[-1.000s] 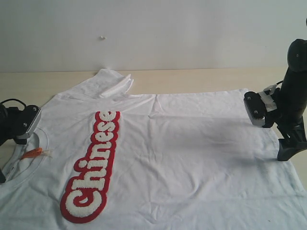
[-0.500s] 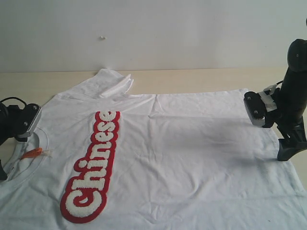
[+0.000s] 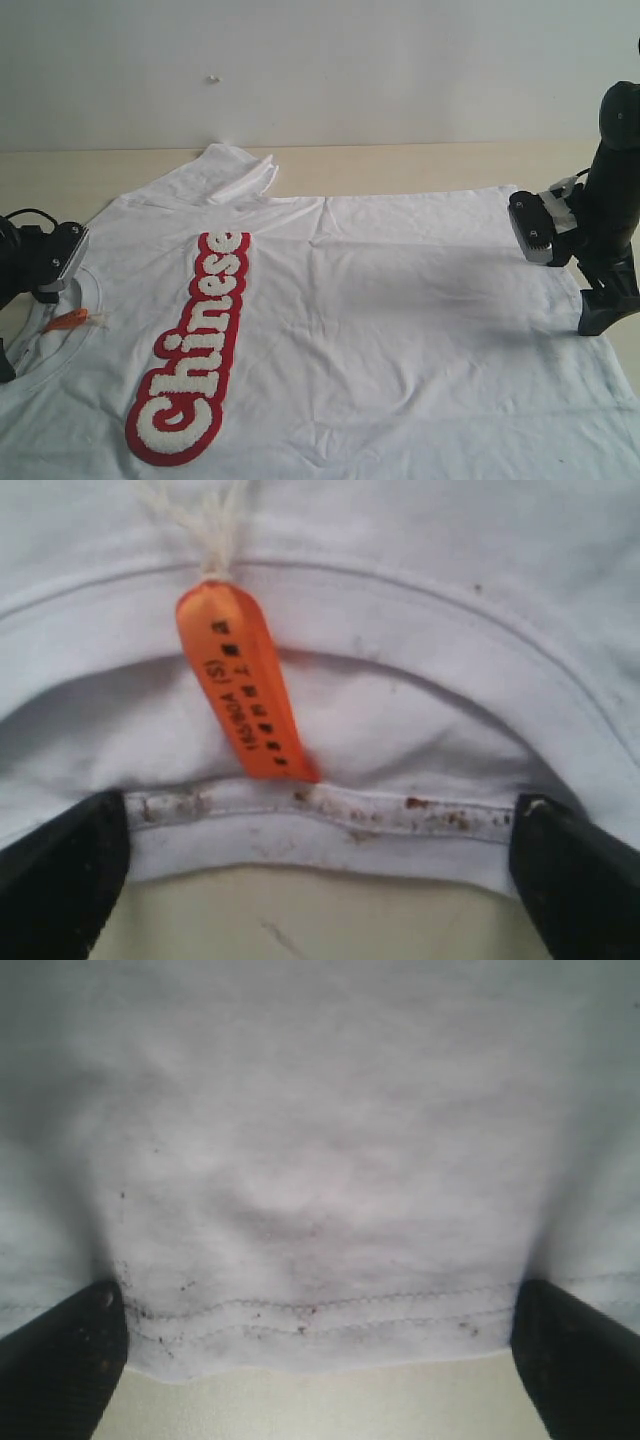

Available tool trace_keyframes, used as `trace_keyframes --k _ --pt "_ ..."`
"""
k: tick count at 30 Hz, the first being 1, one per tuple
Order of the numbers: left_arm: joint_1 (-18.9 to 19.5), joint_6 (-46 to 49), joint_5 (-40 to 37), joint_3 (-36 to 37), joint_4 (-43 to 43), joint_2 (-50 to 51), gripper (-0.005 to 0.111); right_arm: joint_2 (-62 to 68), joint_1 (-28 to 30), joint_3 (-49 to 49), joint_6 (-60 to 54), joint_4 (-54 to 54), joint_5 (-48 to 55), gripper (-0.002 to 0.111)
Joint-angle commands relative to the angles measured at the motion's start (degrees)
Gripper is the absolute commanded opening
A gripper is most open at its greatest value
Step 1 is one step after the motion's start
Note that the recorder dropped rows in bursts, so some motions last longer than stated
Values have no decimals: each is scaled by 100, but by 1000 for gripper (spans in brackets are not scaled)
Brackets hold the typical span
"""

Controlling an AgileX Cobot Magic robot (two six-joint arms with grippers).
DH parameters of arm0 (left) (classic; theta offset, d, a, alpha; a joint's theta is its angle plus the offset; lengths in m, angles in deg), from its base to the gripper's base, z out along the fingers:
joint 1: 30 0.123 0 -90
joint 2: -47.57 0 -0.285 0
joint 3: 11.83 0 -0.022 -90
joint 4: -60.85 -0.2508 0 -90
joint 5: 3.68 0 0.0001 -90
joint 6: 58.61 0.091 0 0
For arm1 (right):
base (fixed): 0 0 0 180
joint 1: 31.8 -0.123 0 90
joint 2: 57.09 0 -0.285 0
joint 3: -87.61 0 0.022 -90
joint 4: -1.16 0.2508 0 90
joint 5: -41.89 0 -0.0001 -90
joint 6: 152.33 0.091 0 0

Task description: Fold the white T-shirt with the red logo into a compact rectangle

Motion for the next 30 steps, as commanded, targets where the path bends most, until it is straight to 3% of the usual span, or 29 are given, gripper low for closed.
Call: trace_keyframes --k 1,8,10,11,13,14,15,16,30 --pt "20 -11 33 2 49 67 105 132 41 47 36 -29 -31 105" --pt "20 -28 155 2 24 112 103 132 41 47 36 -29 -31 105" --pt "20 -28 153 2 -20 112 91 132 41 47 36 -29 -31 105" --pt "20 -16 27 2 -125 125 73 132 41 47 36 -29 -31 105" --pt "20 -4 -233 2 -368 161 55 132 41 47 36 -29 -31 105" --pt "20 -4 -497 14 -519 185 37 132 41 47 36 -29 -31 105" --pt "20 44 -531 42 -554 185 28 132 41 47 36 -29 -31 105" --pt "20 270 -699 54 -594 173 4 132 41 47 36 -29 -31 105" --pt "20 462 -762 54 -594 173 0 132 41 47 36 -29 -31 105"
